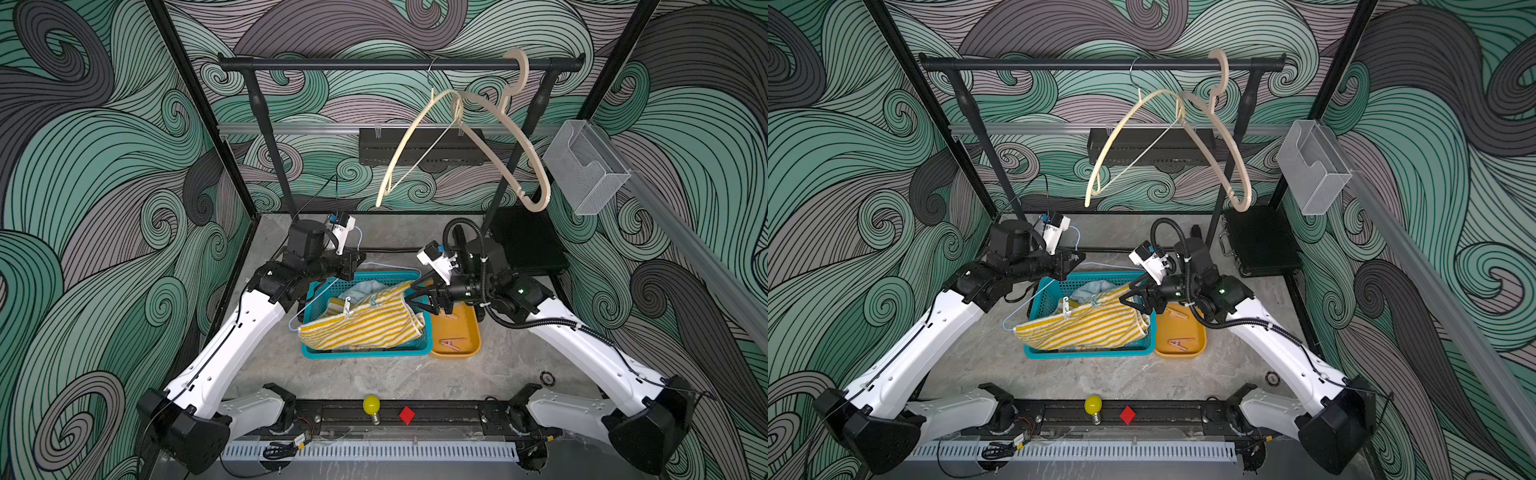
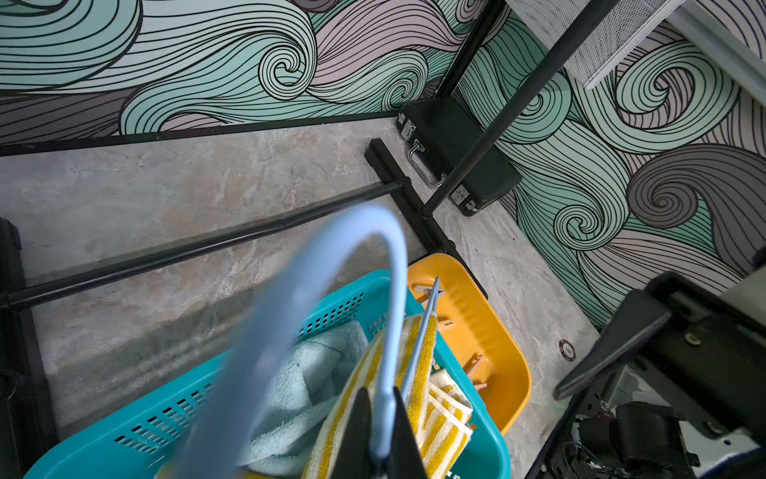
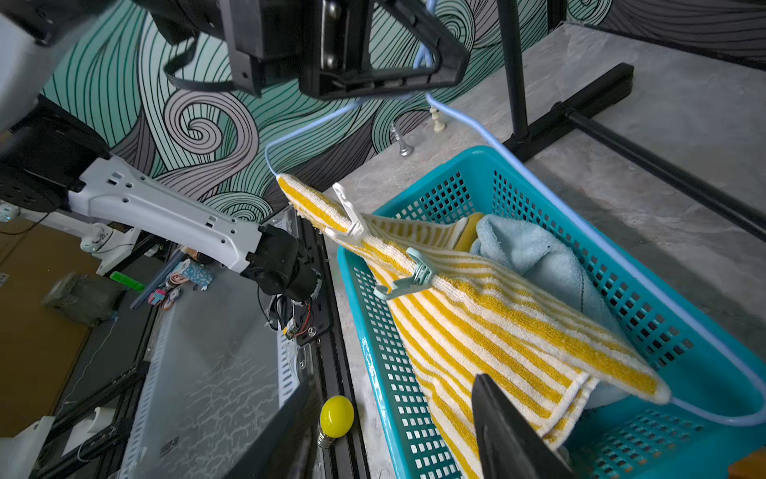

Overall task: Remove the clothespins securing towels to the hanger
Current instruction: Pick up the hanger from the clothesline, then remove the clothespin from the hanger.

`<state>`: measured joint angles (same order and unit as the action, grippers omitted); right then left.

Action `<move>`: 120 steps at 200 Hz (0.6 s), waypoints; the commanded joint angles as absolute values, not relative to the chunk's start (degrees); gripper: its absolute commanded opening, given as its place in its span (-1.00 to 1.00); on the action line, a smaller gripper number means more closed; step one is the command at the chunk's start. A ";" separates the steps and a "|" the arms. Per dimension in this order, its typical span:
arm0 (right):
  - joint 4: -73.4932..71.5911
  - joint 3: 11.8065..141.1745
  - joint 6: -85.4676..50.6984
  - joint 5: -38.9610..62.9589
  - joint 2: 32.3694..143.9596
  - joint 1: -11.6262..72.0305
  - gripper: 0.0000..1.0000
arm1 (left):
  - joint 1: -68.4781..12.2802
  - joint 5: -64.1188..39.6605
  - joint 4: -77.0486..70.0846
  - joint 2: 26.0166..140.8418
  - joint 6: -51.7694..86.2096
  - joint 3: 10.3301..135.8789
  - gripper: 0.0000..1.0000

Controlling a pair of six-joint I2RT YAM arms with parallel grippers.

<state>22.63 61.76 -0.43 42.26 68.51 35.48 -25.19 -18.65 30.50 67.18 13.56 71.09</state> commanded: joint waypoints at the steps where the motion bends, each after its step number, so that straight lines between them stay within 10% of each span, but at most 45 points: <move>1: 22.64 61.14 3.56 39.66 68.84 37.44 0.18 | -25.36 -20.60 27.70 66.44 14.24 71.68 -1.00; 120: 21.22 62.28 9.80 32.71 71.27 45.09 0.22 | -22.00 -37.83 30.79 73.48 16.34 78.98 -1.00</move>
